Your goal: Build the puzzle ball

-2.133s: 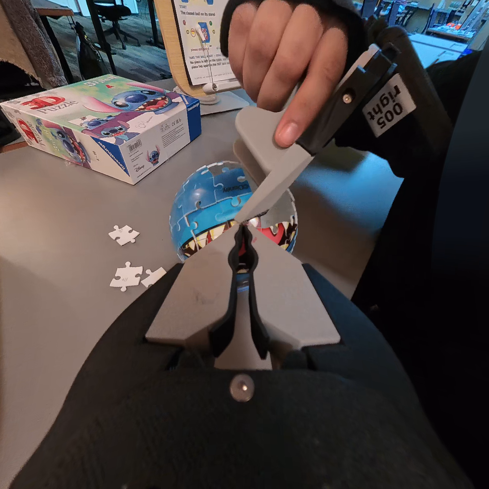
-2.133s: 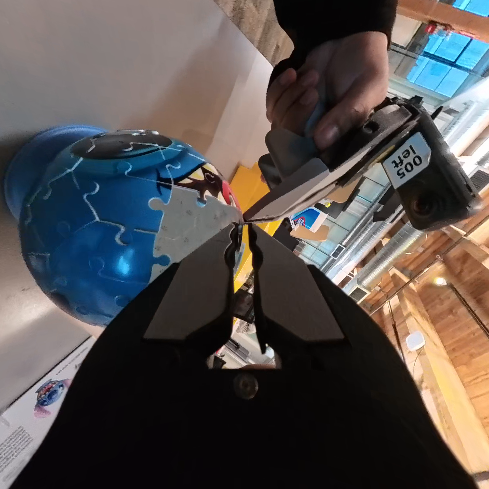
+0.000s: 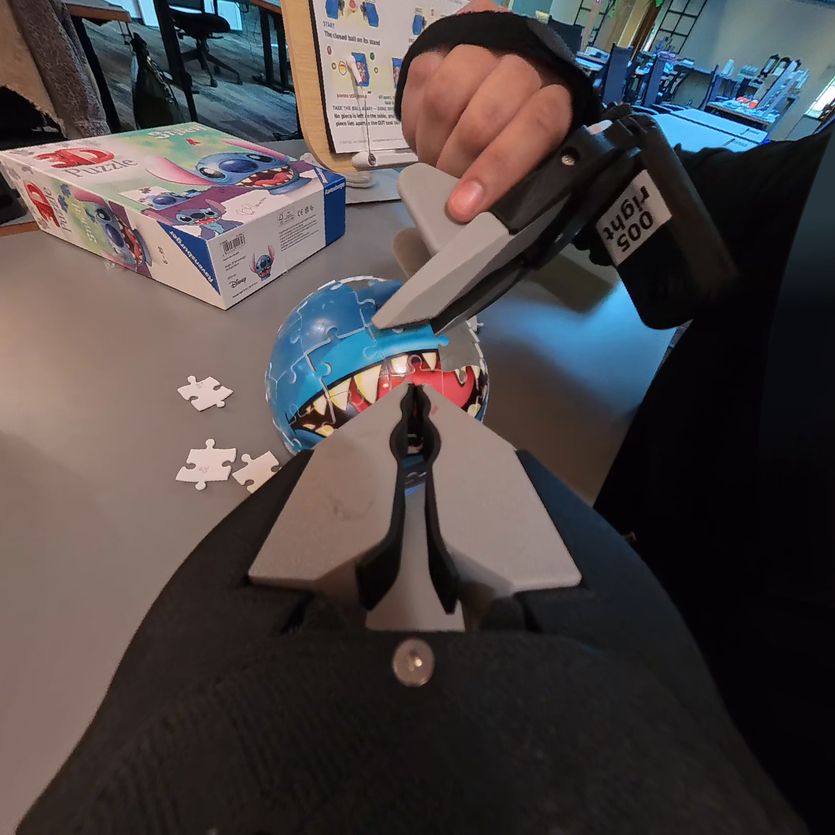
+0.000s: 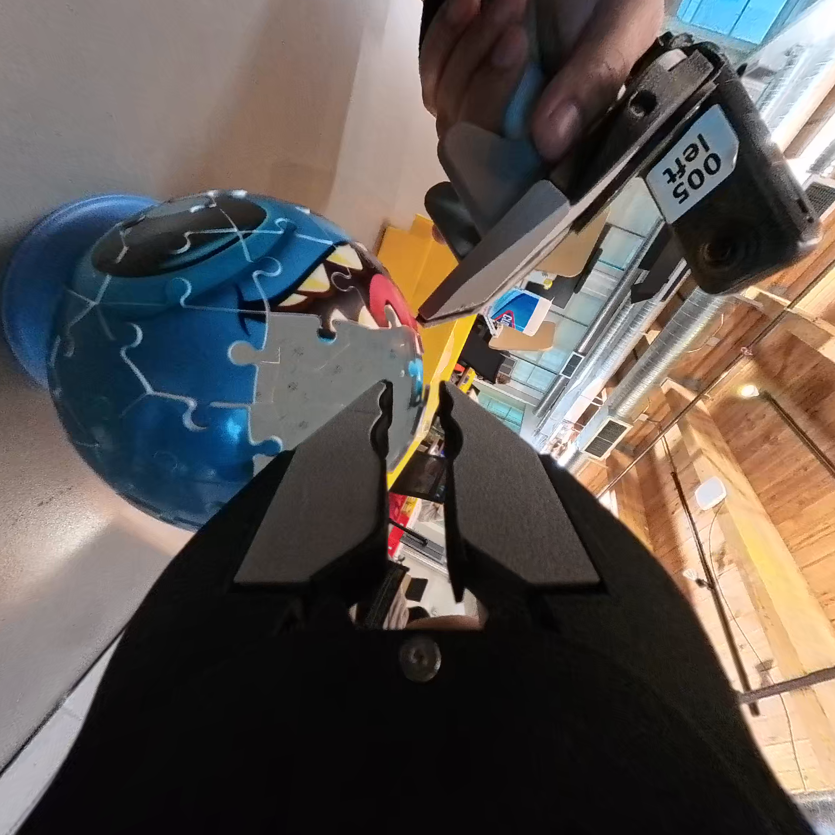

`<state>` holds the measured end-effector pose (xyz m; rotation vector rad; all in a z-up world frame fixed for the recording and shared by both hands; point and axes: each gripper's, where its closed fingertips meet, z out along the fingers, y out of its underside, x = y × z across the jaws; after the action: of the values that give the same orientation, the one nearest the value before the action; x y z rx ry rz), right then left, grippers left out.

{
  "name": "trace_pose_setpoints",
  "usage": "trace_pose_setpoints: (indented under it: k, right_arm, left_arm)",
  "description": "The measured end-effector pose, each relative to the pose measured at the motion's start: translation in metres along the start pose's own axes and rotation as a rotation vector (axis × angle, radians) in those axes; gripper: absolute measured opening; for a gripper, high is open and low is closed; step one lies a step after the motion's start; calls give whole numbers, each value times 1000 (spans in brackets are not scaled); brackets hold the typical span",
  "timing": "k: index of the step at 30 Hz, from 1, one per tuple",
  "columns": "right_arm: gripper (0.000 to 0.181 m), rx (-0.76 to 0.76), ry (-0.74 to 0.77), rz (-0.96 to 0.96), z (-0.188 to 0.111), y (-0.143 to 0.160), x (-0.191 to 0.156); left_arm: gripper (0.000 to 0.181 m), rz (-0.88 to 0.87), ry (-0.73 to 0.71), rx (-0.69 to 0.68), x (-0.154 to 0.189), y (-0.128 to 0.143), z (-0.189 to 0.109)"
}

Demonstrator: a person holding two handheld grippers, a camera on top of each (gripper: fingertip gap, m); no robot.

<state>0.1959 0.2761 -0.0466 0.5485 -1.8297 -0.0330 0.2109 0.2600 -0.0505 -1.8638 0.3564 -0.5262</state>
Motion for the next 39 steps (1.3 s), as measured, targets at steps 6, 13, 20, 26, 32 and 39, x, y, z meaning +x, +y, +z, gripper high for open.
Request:
trace_pose_setpoints:
  k: [6,13,20,26,32,39]
  right_arm:
    - [24,67,-16,129,-5,-1,2]
    - [24,230,-119,351,-17,-8,3]
    - [25,353,-267,573,-16,-3,0]
    - [15,402,-337,558,-14,-7,0]
    - [13,406,-359,536,-12,-8,-1]
    - [12,412,-368,550,-11,-8,0]
  left_arm:
    - [0,2,-1,-2,0,0,0]
    - [0,4,5,-1,2,0,1]
    - [0,-3,11,4,2,-1,1]
    - [0,-4,16,4,2,0,1]
    - [0,-4,17,6,2,0,0]
    - [0,-9,26,8,2,0,1]
